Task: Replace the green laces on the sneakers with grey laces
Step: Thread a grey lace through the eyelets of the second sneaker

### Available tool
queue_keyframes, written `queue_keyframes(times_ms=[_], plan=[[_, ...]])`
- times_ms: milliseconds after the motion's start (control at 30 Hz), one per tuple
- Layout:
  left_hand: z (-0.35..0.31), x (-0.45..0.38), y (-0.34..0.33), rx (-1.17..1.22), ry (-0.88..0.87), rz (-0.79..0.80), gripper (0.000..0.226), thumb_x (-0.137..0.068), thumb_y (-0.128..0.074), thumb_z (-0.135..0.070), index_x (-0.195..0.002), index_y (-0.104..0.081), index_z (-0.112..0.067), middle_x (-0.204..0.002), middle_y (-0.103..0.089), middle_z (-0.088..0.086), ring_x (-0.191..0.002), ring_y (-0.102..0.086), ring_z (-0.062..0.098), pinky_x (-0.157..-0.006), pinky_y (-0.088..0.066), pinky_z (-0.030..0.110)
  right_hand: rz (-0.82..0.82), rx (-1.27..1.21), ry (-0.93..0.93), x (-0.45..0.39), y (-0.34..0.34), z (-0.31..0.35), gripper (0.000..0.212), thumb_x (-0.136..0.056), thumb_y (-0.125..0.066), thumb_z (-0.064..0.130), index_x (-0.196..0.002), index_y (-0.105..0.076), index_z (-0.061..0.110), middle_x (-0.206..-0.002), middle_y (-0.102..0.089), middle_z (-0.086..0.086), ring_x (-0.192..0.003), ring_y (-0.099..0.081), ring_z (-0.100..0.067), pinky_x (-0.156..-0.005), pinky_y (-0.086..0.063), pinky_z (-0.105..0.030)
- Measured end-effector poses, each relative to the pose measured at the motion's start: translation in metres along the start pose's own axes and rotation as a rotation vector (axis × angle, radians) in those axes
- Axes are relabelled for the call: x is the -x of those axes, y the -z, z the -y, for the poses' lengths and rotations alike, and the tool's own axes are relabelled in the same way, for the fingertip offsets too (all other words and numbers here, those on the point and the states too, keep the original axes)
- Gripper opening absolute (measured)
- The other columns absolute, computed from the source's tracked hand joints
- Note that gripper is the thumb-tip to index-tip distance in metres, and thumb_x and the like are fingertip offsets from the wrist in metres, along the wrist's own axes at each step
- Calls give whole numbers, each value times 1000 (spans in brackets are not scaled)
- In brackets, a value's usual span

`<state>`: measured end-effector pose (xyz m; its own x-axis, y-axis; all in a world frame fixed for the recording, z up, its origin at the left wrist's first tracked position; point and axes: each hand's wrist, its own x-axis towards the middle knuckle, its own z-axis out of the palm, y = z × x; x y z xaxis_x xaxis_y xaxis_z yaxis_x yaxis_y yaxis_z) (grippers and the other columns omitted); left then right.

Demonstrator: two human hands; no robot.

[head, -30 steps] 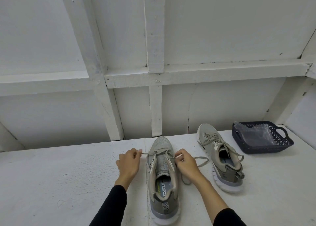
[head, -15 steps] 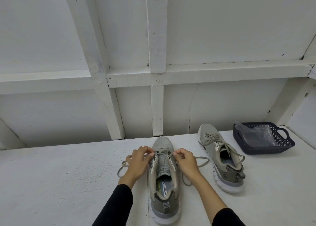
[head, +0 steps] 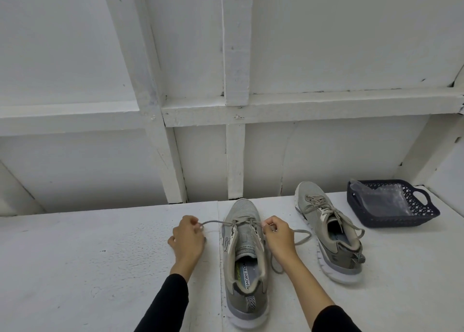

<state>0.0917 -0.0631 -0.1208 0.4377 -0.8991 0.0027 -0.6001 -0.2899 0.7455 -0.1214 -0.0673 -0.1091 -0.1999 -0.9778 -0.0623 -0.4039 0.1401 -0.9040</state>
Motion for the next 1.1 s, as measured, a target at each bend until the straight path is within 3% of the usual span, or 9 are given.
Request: queue_keyframes(times_ms=[167, 267, 367, 500, 600, 767, 900, 1000, 1100], plan=[[-11, 10, -8, 26, -361, 232, 13, -97, -52, -35, -109, -59, -38, -111, -57, -26, -112, -40, -1, -97, -16, 30, 3, -18, -11, 1, -3, 5, 11, -95, -55, 12, -88, -62, 16, -81, -61, 4, -83, -56, -15, -63, -39, -14], [-16, 11, -15, 26, -400, 234, 7, -97, -53, -39, -97, -60, -41, -100, -61, -24, -106, -47, -1, -89, -17, 29, -46, 103, 112, -1, -6, 8, 16, -96, -54, 17, -99, -65, 27, -98, -56, 4, -98, -51, -17, -80, -40, -27], [-14, 7, -20, 86, -383, 251, 9, -96, -54, -39, -89, -59, -41, -97, -62, -22, -100, -53, -1, -94, -29, 36, 64, 256, 224, -4, -4, 19, 22, -98, -51, 24, -111, -68, 30, -104, -49, 12, -103, -36, -11, -87, -30, -29], [-16, 7, -19, 186, -366, 283, 11, -96, -58, -28, -86, -60, -32, -87, -65, -14, -85, -60, 1, -79, -49, 32, 296, 435, 365, -19, -4, 38, 17, -94, -59, 23, -102, -74, 26, -101, -63, 5, -100, -46, -13, -89, -41, -31], [-20, 8, -16, 232, -312, 321, 12, -96, -57, -20, -85, -60, -24, -80, -66, -6, -74, -60, 9, -67, -48, 25, 437, 459, 327, -25, -6, 51, 12, -90, -63, 20, -90, -75, 22, -89, -68, 3, -87, -60, -14, -81, -51, -32], [-32, -3, -13, 150, -167, 374, 34, -100, -49, -27, -77, -62, -6, -76, -69, 4, -74, -63, 17, -69, -45, 28, 523, 633, 303, -26, -11, 61, 25, -94, -57, 20, -70, -63, 19, -73, -55, 2, -76, -52, -21, -68, -41, -29], [-37, -18, -9, 116, -51, 503, 38, -95, -55, -21, -60, -68, -18, -58, -67, -5, -64, -61, 9, -68, -43, 21, 516, 606, 205, -30, -15, 61, 40, -93, -57, 18, -54, -52, 21, -61, -48, 6, -62, -44, -13, -66, -38, -30], [-42, -22, -6, 166, 7, 595, 35, -94, -57, -18, -62, -70, -14, -63, -68, 2, -61, -60, 7, -68, -41, 12, 553, 554, 126, -36, -18, 61, 44, -93, -58, 15, -51, -50, 24, -58, -46, 8, -58, -41, -8, -65, -38, -27], [-45, -24, -3, 167, 60, 643, 31, -94, -59, -19, -65, -70, -13, -56, -64, -3, -53, -54, 0, -54, -36, 6, 605, 529, 78, -41, -18, 62, 37, -91, -61, 12, -56, -57, 23, -63, -53, 6, -60, -46, -6, -56, -38, -21]])
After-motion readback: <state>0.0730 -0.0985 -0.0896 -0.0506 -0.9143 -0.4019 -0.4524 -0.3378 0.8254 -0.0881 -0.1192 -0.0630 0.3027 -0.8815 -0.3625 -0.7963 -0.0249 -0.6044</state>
